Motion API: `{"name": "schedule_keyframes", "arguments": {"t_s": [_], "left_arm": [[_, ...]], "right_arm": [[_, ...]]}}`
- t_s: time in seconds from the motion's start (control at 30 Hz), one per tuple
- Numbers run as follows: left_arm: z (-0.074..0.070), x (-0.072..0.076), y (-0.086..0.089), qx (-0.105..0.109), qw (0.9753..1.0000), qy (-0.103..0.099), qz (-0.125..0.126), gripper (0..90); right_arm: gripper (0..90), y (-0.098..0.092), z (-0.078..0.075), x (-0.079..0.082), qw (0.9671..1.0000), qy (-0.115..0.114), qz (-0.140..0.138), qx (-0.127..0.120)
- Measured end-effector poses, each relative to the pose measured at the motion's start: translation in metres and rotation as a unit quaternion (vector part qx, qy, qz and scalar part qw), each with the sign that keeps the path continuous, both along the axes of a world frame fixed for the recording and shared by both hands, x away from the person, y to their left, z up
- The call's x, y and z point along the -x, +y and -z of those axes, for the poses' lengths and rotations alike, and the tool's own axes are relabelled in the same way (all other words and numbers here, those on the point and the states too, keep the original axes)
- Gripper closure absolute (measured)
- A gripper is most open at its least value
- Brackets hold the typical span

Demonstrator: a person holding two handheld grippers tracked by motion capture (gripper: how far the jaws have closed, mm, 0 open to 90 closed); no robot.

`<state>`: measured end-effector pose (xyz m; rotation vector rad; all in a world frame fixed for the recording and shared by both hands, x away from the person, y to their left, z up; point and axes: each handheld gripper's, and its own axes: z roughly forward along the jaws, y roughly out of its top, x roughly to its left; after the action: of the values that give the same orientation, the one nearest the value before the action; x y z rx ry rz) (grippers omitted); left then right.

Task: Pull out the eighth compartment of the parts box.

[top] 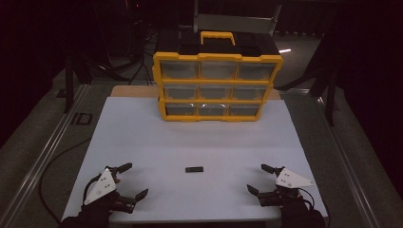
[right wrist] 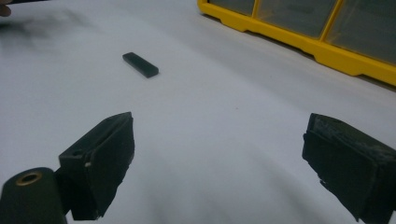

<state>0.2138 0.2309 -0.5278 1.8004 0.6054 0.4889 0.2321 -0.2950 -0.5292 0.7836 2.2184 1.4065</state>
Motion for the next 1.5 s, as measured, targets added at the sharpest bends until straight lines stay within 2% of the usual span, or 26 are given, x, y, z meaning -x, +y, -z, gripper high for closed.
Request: {"name": "schedule_keyframes", "arguments": {"t_s": [0.03,0.27,0.5,0.67,0.8,0.97,1.07,1.2,1.5], "left_arm": [[0.0,0.0,-0.001,-0.001,1.0,0.0,0.001,0.0],[-0.001,-0.001,0.001,0.011,0.9999,0.0,-0.003,0.0],[-0.001,-0.001,-0.001,0.009,1.0,-0.001,0.001,0.0],[-0.001,-0.001,0.0,0.016,0.9999,-0.003,0.002,0.0],[-0.001,-0.002,-0.001,0.014,0.9999,-0.002,0.009,0.0],[0.0,-0.003,-0.001,0.013,0.9999,-0.001,0.008,0.0],[-0.001,-0.002,-0.001,0.013,0.9999,-0.006,0.008,0.0],[-0.001,-0.002,-0.001,0.013,0.9999,-0.005,0.005,0.0],[-0.001,-0.004,-0.002,0.013,0.9999,-0.003,0.01,0.0]], "right_arm": [[9.4,0.0,-0.001,0.001,1.0,-0.007,0.001,0.001],[9.3,0.0,-0.001,0.002,1.0,-0.007,-0.001,0.0],[9.4,0.002,-0.002,0.005,0.9998,-0.019,-0.009,0.007],[9.4,0.004,-0.005,0.009,0.9996,-0.025,-0.012,0.011],[9.4,0.005,-0.009,0.01,0.9992,-0.036,-0.012,0.013],[9.4,0.006,-0.013,0.011,0.9991,-0.038,-0.012,0.013],[9.4,0.008,-0.02,0.012,0.9989,-0.042,-0.017,0.012],[9.4,0.009,-0.032,0.014,0.9981,-0.053,-0.02,0.023],[9.4,0.007,-0.057,0.009,0.9957,-0.089,-0.019,0.017]]}}
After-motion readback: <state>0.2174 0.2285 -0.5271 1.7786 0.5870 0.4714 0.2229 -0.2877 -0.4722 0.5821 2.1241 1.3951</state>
